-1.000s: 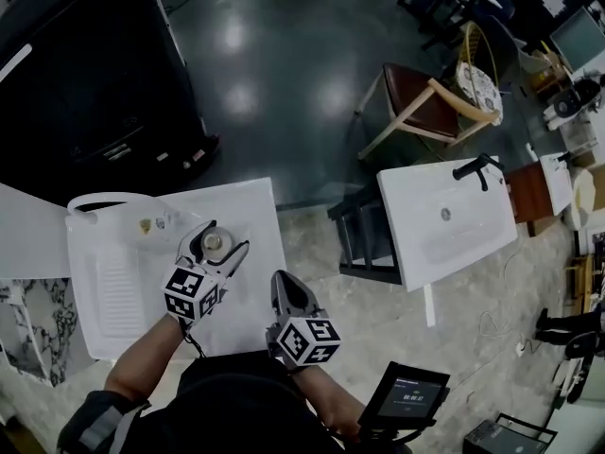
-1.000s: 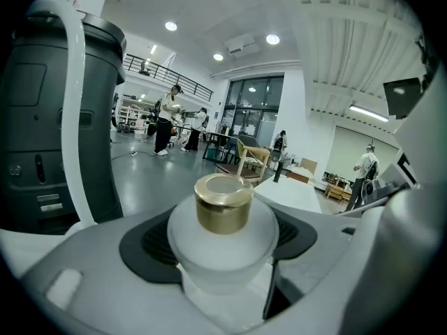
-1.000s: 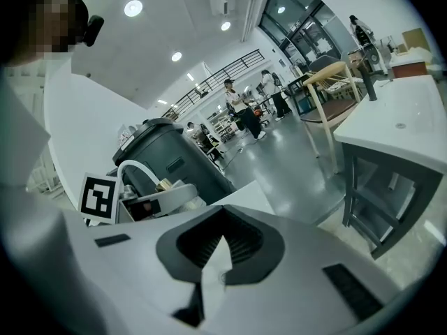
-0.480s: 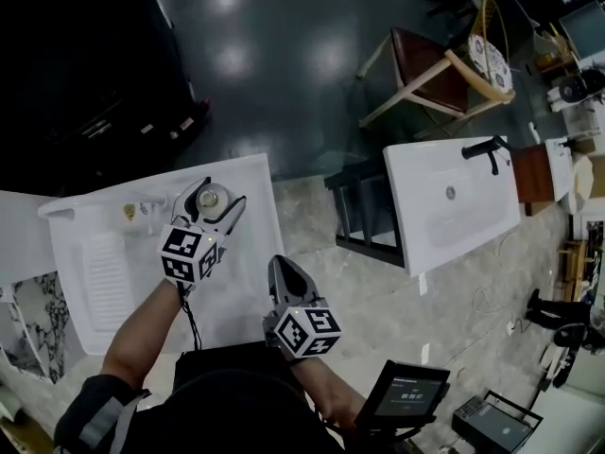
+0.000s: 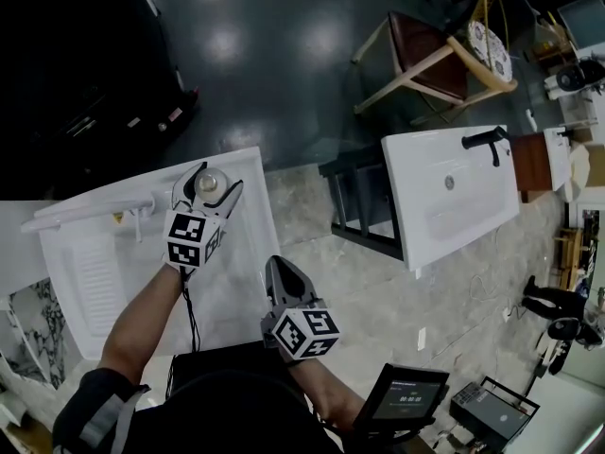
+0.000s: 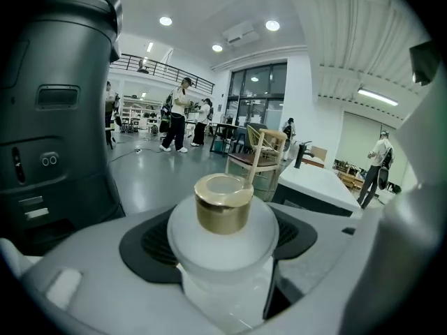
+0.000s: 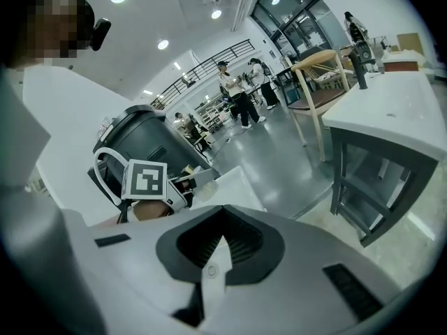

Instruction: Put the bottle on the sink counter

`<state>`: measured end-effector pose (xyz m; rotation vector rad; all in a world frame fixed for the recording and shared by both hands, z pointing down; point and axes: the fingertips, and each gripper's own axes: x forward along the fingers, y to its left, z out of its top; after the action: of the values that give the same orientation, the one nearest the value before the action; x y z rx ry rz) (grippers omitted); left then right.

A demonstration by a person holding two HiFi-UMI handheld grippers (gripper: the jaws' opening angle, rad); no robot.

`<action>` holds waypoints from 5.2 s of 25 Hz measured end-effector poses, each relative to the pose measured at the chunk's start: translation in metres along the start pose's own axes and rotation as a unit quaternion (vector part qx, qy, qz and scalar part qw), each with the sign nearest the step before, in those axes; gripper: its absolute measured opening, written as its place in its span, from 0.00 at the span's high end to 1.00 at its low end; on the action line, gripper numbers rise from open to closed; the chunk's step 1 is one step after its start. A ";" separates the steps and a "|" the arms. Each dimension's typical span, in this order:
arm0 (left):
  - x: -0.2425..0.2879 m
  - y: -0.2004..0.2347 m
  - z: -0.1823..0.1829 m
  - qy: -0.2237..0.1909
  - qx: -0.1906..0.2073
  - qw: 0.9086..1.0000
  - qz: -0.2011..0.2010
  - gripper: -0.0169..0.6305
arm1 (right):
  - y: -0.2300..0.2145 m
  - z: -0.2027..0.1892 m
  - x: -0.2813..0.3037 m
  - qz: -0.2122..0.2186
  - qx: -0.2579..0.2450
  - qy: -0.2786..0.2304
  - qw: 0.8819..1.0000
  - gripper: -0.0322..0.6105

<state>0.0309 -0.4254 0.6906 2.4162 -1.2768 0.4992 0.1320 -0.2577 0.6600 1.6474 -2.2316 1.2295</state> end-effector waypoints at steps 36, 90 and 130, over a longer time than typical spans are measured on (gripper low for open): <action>0.032 0.003 -0.031 0.022 0.039 0.999 0.023 0.44 | 0.006 -0.021 -0.003 0.001 0.015 0.023 1.000 0.96; -0.226 -0.185 -0.012 -0.030 -0.083 0.992 -0.091 0.39 | 0.055 -0.002 -0.139 0.061 -0.016 -0.092 0.994 0.96; -0.314 -0.247 0.037 -0.106 -0.097 0.983 -0.115 0.40 | 0.105 0.015 -0.229 0.104 -0.094 -0.171 0.975 0.96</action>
<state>0.0768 -0.0894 0.4753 2.4555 -1.0502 0.0505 0.1427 -0.0860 0.4749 1.6923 -2.6866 0.7809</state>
